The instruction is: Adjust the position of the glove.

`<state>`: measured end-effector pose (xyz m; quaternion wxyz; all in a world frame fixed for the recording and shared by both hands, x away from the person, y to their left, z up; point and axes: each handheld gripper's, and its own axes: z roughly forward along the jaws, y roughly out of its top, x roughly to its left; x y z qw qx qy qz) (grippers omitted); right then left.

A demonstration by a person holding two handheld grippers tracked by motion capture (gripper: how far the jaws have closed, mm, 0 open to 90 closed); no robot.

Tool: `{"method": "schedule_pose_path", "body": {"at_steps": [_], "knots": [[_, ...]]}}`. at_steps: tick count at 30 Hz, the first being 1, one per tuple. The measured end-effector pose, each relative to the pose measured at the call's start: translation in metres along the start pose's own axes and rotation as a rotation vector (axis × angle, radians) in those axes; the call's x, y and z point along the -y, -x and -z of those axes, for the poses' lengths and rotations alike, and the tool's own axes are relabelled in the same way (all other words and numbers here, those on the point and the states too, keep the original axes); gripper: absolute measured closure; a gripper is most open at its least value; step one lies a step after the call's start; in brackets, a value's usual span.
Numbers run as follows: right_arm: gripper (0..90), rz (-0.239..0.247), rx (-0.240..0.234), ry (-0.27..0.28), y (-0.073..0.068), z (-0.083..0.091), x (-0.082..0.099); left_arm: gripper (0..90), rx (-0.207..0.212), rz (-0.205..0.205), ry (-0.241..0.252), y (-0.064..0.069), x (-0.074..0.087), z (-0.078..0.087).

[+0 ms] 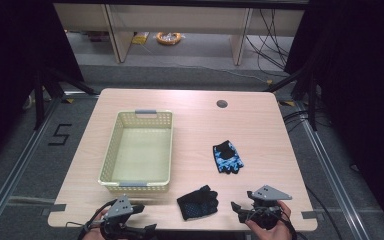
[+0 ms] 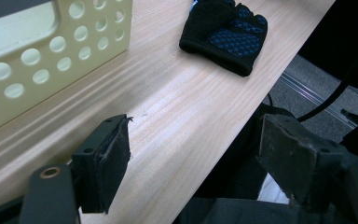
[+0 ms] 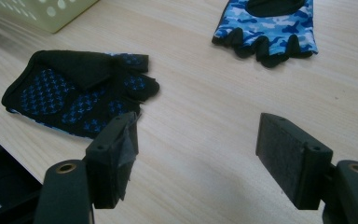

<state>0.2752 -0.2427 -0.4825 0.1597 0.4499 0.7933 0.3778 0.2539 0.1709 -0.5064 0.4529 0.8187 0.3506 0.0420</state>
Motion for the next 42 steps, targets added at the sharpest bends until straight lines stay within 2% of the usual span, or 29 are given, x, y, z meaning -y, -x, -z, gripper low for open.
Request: {"method": "schedule_pose_path", "body": {"at_steps": [4, 6, 7, 8, 9, 10, 11, 13, 14, 15, 17, 18, 19, 20, 21, 22, 25, 26, 29, 30, 31, 32, 33, 34, 35, 36, 38, 42], "knots": [[33.8, 0.010, -0.013, 0.000, -0.001, 0.000, -0.001, 24.2, 0.006, -0.003, -0.011, 0.000, -0.001, 0.000], [34.8, 0.022, -0.015, 0.002, -0.001, -0.001, -0.001, 24.2, 0.006, -0.022, -0.002, -0.001, -0.001, -0.001], [36.5, 0.024, -0.017, 0.007, -0.002, -0.001, -0.001, 24.3, -0.001, -0.039, -0.028, -0.003, -0.002, 0.000], [37.9, 0.044, -0.023, 0.007, -0.003, -0.001, -0.002, 24.4, 0.013, -0.011, -0.001, 0.000, -0.002, -0.002], [39.0, 0.045, -0.028, 0.008, -0.004, -0.001, -0.003, 24.6, 0.016, 0.008, 0.001, 0.001, -0.002, -0.004], [40.2, 0.033, -0.028, 0.010, -0.007, -0.001, -0.003, 24.8, 0.016, -0.011, -0.014, 0.002, -0.003, -0.004], [40.5, 0.064, -0.034, 0.014, -0.006, -0.001, -0.004, 24.9, 0.026, -0.015, -0.011, 0.003, -0.004, -0.005], [40.6, 0.072, -0.042, 0.024, -0.007, -0.003, -0.005, 25.1, 0.030, -0.002, -0.012, 0.005, -0.004, -0.006], [41.2, 0.072, -0.044, 0.029, -0.008, -0.003, -0.006, 25.2, 0.033, -0.005, 0.008, 0.009, -0.005, -0.010], [41.5, 0.065, -0.041, 0.026, -0.010, -0.002, -0.007, 25.4, 0.043, -0.033, -0.009, 0.009, -0.007, -0.009], [41.9, 0.080, -0.044, 0.031, -0.010, -0.004, -0.009, 25.5, 0.036, -0.033, -0.025, 0.009, -0.008, -0.010], [42.3, 0.083, -0.045, 0.028, -0.010, -0.004, -0.010, 25.5, 0.044, -0.028, 0.002, 0.010, -0.009, -0.014], [42.7, 0.043, -0.052, 0.013, -0.015, -0.003, -0.010, 25.8, 0.053, 0.007, -0.004, 0.013, -0.011, -0.015], [42.7, 0.043, -0.052, 0.013, -0.015, -0.003, -0.010, 26.0, 0.053, 0.007, -0.004, 0.013, -0.011, -0.015], [43.1, 0.082, -0.048, 0.027, -0.012, -0.005, -0.013, 26.0, 0.059, -0.022, -0.009, 0.012, -0.012, -0.017], [43.9, 0.084, -0.054, 0.036, -0.013, -0.007, -0.016, 26.7, 0.062, -0.004, -0.021, 0.014, -0.015, -0.022], [45.2, 0.099, -0.064, 0.033, -0.014, -0.009, -0.019, 27.7, 0.082, 0.013, -0.014, 0.019, -0.019, -0.028], [46.8, 0.095, -0.070, 0.033, -0.016, -0.013, -0.022, 29.5, 0.087, 0.009, -0.008, 0.022, -0.023, -0.036], [48.8, 0.116, -0.080, 0.026, -0.016, -0.017, -0.026, 30.9, 0.099, 0.011, -0.025, 0.025, -0.028, -0.042], [52.7, 0.134, -0.087, 0.011, -0.017, -0.022, -0.029, 31.2, 0.099, -0.014, -0.033, 0.024, -0.030, -0.045], [52.7, 0.134, -0.087, 0.011, -0.017, -0.022, -0.029, 31.2, 0.106, -0.011, -0.031, 0.026, -0.032, -0.048], [54.3, 0.167, -0.094, -0.015, -0.017, -0.029, -0.032, 31.7, 0.098, 0.003, -0.026, 0.028, -0.033, -0.051], [54.6, 0.169, -0.097, -0.026, -0.018, -0.033, -0.033, 32.1, 0.096, -0.026, -0.030, 0.027, -0.035, -0.053], [54.6, 0.170, -0.106, -0.037, -0.018, -0.036, -0.035, 33.1, 0.096, -0.012, -0.049, 0.029, -0.038, -0.057], [54.6, 0.172, -0.109, -0.038, -0.019, -0.040, -0.036, 33.8, 0.097, -0.022, -0.033, 0.030, -0.039, -0.061], [54.6, 0.180, -0.116, -0.046, -0.019, -0.043, -0.038, 33.9, 0.093, -0.037, -0.042, 0.031, -0.041, -0.063], [54.7, 0.168, -0.134, -0.062, -0.020, -0.048, -0.041, 33.9, 0.094, -0.022, -0.048, 0.034, -0.042, -0.068], [55.1, 0.174, -0.162, -0.067, -0.019, -0.058, -0.043, 33.3, 0.075, -0.024, -0.063, 0.037, -0.045, -0.077]]}}
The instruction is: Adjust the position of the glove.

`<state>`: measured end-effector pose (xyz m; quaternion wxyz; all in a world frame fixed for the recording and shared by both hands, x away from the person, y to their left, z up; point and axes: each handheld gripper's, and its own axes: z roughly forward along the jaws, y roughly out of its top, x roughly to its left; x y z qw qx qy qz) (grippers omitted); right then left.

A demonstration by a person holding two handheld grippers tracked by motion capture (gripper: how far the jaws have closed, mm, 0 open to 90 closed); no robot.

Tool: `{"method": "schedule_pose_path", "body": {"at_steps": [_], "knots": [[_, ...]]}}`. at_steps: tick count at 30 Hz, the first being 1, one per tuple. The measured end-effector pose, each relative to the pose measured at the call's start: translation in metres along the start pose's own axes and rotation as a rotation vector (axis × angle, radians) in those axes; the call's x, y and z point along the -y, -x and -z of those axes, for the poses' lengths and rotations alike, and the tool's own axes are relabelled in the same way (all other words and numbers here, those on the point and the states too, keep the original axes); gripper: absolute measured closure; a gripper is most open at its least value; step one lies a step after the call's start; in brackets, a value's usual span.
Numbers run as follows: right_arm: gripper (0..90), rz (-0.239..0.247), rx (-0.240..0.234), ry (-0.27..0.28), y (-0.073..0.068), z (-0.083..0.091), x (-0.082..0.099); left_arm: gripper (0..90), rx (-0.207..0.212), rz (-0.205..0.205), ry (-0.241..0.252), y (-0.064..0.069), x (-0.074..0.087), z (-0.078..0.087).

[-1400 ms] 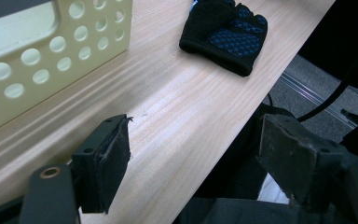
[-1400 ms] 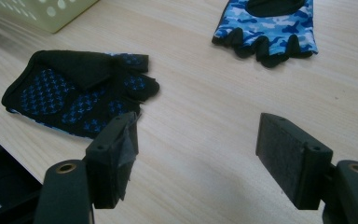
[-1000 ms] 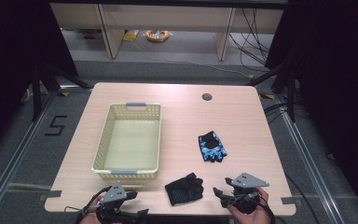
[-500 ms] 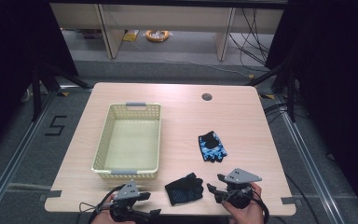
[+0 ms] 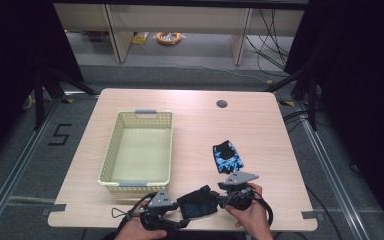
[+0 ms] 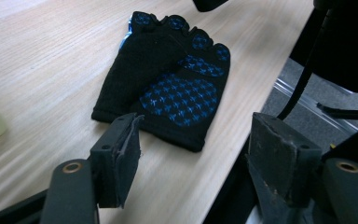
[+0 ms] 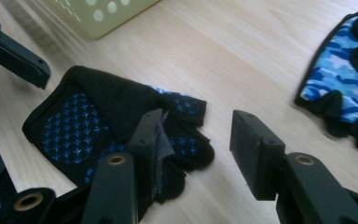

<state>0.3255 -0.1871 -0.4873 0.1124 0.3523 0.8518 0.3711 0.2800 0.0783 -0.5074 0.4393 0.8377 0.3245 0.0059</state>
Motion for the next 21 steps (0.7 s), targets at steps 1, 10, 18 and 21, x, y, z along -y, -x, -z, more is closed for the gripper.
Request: {"method": "schedule_pose_path", "body": {"at_steps": [1, 10, 18, 21], "knots": [[55.2, -0.015, -0.001, -0.018, 0.000, -0.001, -0.001, 33.3, -0.002, -0.012, -0.009, 0.000, -0.001, -0.003], [58.3, 0.021, -0.020, -0.096, 0.003, -0.024, -0.003, 36.5, -0.063, -0.072, -0.061, 0.000, -0.005, -0.016], [79.6, 0.007, -0.030, -0.085, -0.001, -0.025, 0.001, 55.1, -0.101, -0.129, -0.041, 0.001, -0.005, -0.021], [83.9, -0.015, -0.040, -0.074, -0.002, -0.025, 0.003, 62.2, -0.118, -0.161, -0.035, 0.004, -0.005, -0.022]]}}
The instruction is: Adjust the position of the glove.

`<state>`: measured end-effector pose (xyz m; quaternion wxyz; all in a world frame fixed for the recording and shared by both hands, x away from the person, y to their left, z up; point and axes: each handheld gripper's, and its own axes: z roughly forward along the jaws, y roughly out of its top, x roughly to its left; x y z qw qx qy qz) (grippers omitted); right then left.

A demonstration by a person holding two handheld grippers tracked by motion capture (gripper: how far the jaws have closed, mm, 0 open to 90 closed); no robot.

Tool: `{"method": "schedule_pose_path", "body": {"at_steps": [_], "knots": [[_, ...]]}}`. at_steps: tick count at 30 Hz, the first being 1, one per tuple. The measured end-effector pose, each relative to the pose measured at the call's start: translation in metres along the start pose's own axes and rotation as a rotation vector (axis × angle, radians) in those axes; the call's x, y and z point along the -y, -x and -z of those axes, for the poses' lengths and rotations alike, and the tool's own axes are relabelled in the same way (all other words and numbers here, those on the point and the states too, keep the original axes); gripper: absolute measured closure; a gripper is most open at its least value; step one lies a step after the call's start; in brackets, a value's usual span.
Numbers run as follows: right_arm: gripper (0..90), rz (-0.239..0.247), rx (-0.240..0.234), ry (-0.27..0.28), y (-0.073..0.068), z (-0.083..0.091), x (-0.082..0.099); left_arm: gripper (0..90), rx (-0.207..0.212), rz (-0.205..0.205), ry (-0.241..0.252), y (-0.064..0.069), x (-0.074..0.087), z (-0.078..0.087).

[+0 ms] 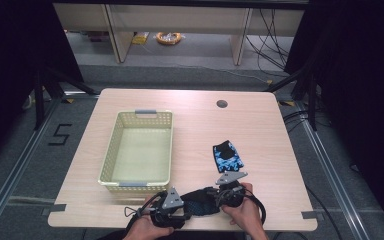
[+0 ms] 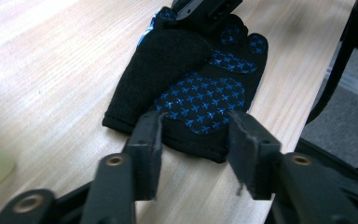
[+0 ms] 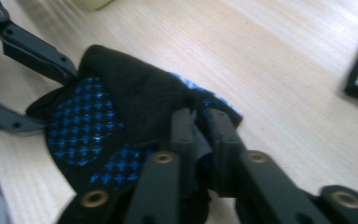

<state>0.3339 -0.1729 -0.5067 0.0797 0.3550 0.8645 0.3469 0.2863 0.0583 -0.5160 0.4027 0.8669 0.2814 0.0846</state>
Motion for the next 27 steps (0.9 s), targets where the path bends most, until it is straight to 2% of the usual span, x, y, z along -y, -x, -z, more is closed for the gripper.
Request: {"method": "schedule_pose_path", "body": {"at_steps": [3, 4, 5, 6, 7, 8, 10, 11, 13, 14, 15, 18, 19, 20, 22, 23, 24, 25, 27], "knots": [[85.3, 0.006, 0.004, 0.005, 0.000, 0.001, 0.001, 71.8, -0.008, -0.039, 0.010, 0.000, -0.002, 0.003], [85.5, 0.001, 0.007, 0.011, -0.001, 0.001, 0.001, 74.6, -0.008, -0.039, 0.010, 0.000, -0.002, 0.003], [85.6, -0.020, -0.011, 0.000, -0.002, 0.004, 0.001, 76.1, -0.012, -0.035, 0.007, 0.001, -0.002, 0.003], [85.6, -0.020, -0.011, 0.000, -0.002, 0.004, 0.001, 77.2, -0.012, -0.035, 0.007, 0.001, -0.002, 0.003], [85.8, -0.028, -0.028, 0.031, -0.002, 0.010, 0.000, 78.1, 0.003, -0.063, 0.003, 0.000, -0.003, 0.005], [85.8, -0.033, -0.032, 0.036, -0.002, 0.013, 0.000, 78.7, -0.002, -0.045, 0.008, 0.001, -0.003, 0.005], [85.8, -0.036, -0.030, 0.044, -0.002, 0.016, -0.001, 79.1, -0.007, -0.035, 0.014, 0.001, -0.004, 0.005], [85.9, -0.045, -0.031, 0.064, -0.003, 0.020, -0.001, 79.5, 0.003, -0.023, 0.022, 0.001, -0.007, 0.006], [85.9, -0.058, -0.034, 0.090, -0.003, 0.024, 0.000, 79.7, -0.007, -0.039, 0.026, -0.002, -0.009, 0.007], [85.9, -0.058, -0.034, 0.090, -0.003, 0.024, 0.000, 79.7, -0.006, -0.032, 0.037, -0.002, -0.011, 0.007], [85.9, -0.086, -0.033, 0.108, -0.002, 0.030, 0.001, 79.8, -0.010, -0.039, 0.047, -0.004, -0.015, 0.009], [85.8, -0.093, -0.027, 0.129, 0.001, 0.032, 0.002, 79.8, -0.005, -0.027, 0.063, -0.005, -0.020, 0.008], [85.8, -0.133, -0.021, 0.128, 0.002, 0.035, 0.003, 79.7, -0.013, -0.037, 0.061, -0.005, -0.022, 0.008], [85.8, -0.115, -0.013, 0.145, 0.005, 0.034, 0.004, 79.7, -0.006, -0.040, 0.064, -0.006, -0.024, 0.005], [85.7, -0.134, 0.006, 0.130, 0.007, 0.034, 0.006, 79.6, -0.002, -0.049, 0.062, -0.007, -0.025, -0.004], [85.6, -0.115, 0.005, 0.133, 0.011, 0.033, 0.007, 79.6, -0.002, -0.049, 0.062, -0.007, -0.025, -0.004], [85.6, -0.123, 0.010, 0.118, 0.012, 0.032, 0.007, 79.5, -0.003, -0.025, 0.048, -0.006, -0.024, -0.006], [85.5, -0.120, 0.010, 0.106, 0.014, 0.030, 0.008, 79.5, 0.005, -0.050, 0.042, -0.008, -0.025, -0.011], [85.4, -0.108, 0.027, 0.087, 0.017, 0.027, 0.008, 79.3, 0.004, -0.042, 0.038, -0.008, -0.025, -0.015]]}}
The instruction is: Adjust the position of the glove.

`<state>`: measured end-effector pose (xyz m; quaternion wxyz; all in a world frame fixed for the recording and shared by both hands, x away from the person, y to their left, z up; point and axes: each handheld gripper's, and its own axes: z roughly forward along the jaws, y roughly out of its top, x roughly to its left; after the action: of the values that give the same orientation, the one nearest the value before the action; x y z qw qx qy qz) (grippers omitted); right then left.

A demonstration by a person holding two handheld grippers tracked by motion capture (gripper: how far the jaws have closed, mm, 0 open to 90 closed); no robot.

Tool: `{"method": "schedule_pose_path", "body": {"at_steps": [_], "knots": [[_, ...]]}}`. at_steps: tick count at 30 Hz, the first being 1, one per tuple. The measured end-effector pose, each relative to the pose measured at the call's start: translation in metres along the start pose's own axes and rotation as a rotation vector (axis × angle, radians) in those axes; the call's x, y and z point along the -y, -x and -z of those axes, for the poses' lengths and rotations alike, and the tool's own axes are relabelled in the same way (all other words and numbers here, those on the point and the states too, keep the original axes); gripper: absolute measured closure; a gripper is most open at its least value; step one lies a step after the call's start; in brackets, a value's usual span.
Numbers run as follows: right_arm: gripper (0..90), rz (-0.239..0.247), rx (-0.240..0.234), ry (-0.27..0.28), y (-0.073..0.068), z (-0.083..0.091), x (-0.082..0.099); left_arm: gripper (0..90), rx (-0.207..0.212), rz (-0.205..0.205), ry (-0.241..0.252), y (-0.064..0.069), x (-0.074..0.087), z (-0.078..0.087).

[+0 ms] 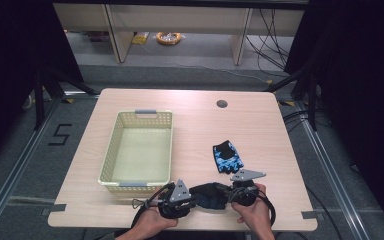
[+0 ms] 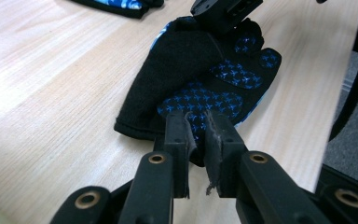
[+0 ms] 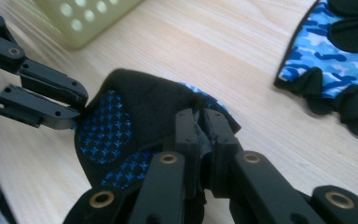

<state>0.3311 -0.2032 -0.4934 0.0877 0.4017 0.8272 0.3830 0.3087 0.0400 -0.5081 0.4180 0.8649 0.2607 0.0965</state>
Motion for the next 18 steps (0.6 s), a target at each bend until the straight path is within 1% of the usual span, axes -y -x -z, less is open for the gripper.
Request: {"method": "schedule_pose_path", "body": {"at_steps": [1, 2, 3, 4, 5, 6, 7, 8, 9, 10, 11, 12, 13, 14, 15, 16, 17, 18], "knots": [[85.4, 0.000, 0.000, 0.000, 0.000, 0.000, 0.000, 79.3, 0.000, 0.000, 0.000, 0.000, 0.000, 0.000], [85.0, 0.006, 0.009, -0.009, 0.002, -0.002, 0.000, 79.2, 0.008, -0.010, -0.011, 0.000, 0.000, -0.002], [84.8, -0.005, 0.017, -0.017, 0.001, -0.003, 0.000, 79.1, 0.005, -0.011, -0.015, 0.000, 0.001, -0.003], [84.6, 0.009, 0.022, 0.001, 0.002, -0.006, 0.001, 78.9, 0.005, 0.002, -0.020, 0.001, 0.002, -0.004], [84.3, 0.033, 0.028, -0.017, 0.003, -0.007, 0.001, 78.7, 0.005, 0.002, -0.020, 0.001, 0.002, -0.004], [83.8, 0.013, 0.027, -0.017, 0.001, -0.009, 0.002, 78.6, 0.014, 0.007, -0.016, 0.002, 0.002, -0.003], [83.8, 0.013, 0.027, -0.017, 0.001, -0.009, 0.002, 78.5, 0.014, 0.007, -0.016, 0.002, 0.002, -0.003], [82.9, 0.036, 0.039, -0.046, 0.001, -0.009, 0.002, 78.2, 0.015, -0.011, -0.019, 0.001, 0.002, -0.002], [82.2, 0.038, 0.049, -0.039, -0.001, -0.011, 0.002, 77.8, 0.016, -0.004, -0.020, 0.001, 0.002, -0.002], [81.0, 0.051, 0.050, -0.066, -0.001, -0.009, 0.002, 77.1, 0.011, -0.009, -0.025, 0.000, 0.003, -0.002], [80.0, 0.057, 0.060, -0.051, -0.001, -0.011, 0.003, 76.0, 0.015, -0.009, -0.025, 0.000, 0.003, -0.003], [79.2, 0.062, 0.061, -0.066, -0.002, -0.010, 0.002, 74.1, 0.022, -0.010, -0.028, 0.000, 0.003, -0.003], [79.2, 0.062, 0.061, -0.066, -0.002, -0.010, 0.002, 71.9, 0.022, -0.010, -0.028, 0.000, 0.003, -0.003], [74.4, 0.060, 0.067, -0.045, -0.002, -0.011, 0.002, 68.9, 0.022, 0.012, -0.033, 0.000, 0.004, -0.003], [70.9, 0.057, 0.063, -0.071, -0.001, -0.008, 0.001, 65.1, 0.032, 0.039, -0.025, 0.001, 0.005, -0.004], [68.6, 0.028, 0.050, -0.067, -0.001, -0.007, 0.000, 62.0, 0.042, 0.019, -0.033, -0.001, 0.005, -0.002], [68.6, 0.028, 0.050, -0.067, -0.001, -0.007, 0.000, 59.7, 0.042, 0.019, -0.033, -0.001, 0.005, -0.002], [63.2, 0.017, 0.063, -0.039, 0.000, -0.004, -0.001, 56.7, 0.057, 0.050, -0.040, -0.001, 0.008, -0.001]]}}
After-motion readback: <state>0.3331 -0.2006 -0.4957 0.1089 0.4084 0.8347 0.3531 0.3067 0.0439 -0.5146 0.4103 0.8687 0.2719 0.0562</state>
